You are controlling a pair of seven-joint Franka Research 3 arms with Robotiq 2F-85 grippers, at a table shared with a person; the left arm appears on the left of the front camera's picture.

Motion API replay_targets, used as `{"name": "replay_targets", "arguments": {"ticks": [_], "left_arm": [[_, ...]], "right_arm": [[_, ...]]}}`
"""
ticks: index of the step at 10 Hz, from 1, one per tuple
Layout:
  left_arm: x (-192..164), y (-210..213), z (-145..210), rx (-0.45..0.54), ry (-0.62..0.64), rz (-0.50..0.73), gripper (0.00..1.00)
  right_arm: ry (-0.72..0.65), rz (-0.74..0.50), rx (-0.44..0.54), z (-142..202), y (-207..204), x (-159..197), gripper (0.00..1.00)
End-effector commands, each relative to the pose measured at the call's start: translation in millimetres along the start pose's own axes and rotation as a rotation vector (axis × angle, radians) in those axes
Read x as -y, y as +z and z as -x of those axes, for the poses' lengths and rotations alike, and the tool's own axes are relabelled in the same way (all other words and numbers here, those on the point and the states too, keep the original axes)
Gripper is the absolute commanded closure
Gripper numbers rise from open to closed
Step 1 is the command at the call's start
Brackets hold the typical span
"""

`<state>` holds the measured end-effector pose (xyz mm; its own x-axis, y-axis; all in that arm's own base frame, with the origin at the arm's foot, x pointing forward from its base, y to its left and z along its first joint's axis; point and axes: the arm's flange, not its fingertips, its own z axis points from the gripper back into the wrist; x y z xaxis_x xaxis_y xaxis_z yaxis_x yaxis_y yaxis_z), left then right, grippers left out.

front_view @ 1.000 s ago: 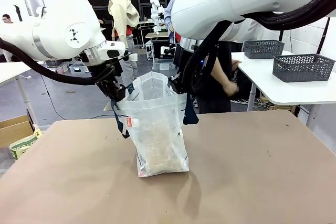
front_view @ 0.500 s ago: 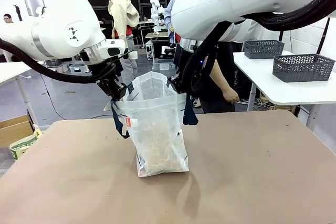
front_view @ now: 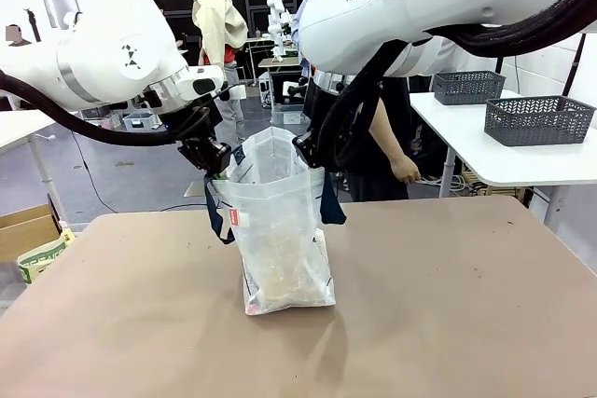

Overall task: Transfer purchased items from the store into the shopping bag.
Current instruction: Move the Reusable shopping bag to the right side of the table.

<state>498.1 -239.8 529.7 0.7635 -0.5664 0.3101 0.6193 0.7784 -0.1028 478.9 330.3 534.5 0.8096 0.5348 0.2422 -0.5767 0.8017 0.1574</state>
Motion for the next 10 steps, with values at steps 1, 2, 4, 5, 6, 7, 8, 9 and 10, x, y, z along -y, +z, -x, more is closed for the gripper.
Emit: {"name": "replay_targets", "arguments": {"ticks": [1,2,4,5,6,7,8,9,10], "left_arm": [[8,-3,-2,0.055,0.069,0.037,1.0],[12,-3,-7,0.069,0.117,0.061,1.0],[20,-6,-14,0.088,0.164,0.099,1.0],[23,-7,-16,0.102,0.174,0.108,1.0],[26,-8,-17,0.104,0.177,0.107,1.0],[23,-5,-16,0.106,0.184,0.106,1.0],[23,-6,-14,0.078,0.158,0.093,1.0],[23,-6,-14,0.078,0.158,0.093,1.0],[23,-6,-14,0.078,0.158,0.093,1.0]], "right_arm": [[-0.041,-0.05,0.052,0,-11,-8,1.0],[-0.048,-0.068,0.063,-2,-15,-11,1.0],[-0.053,-0.103,0.101,-6,-22,-16,1.0],[-0.051,-0.114,0.115,-8,-26,-19,1.0],[-0.043,-0.116,0.116,-9,-28,-20,1.0],[-0.045,-0.122,0.127,-9,-25,-17,1.0],[-0.04,-0.089,0.079,-13,-21,-19,1.0],[-0.04,-0.089,0.079,-13,-21,-19,1.0],[-0.04,-0.089,0.079,-13,-21,-19,1.0]]}}
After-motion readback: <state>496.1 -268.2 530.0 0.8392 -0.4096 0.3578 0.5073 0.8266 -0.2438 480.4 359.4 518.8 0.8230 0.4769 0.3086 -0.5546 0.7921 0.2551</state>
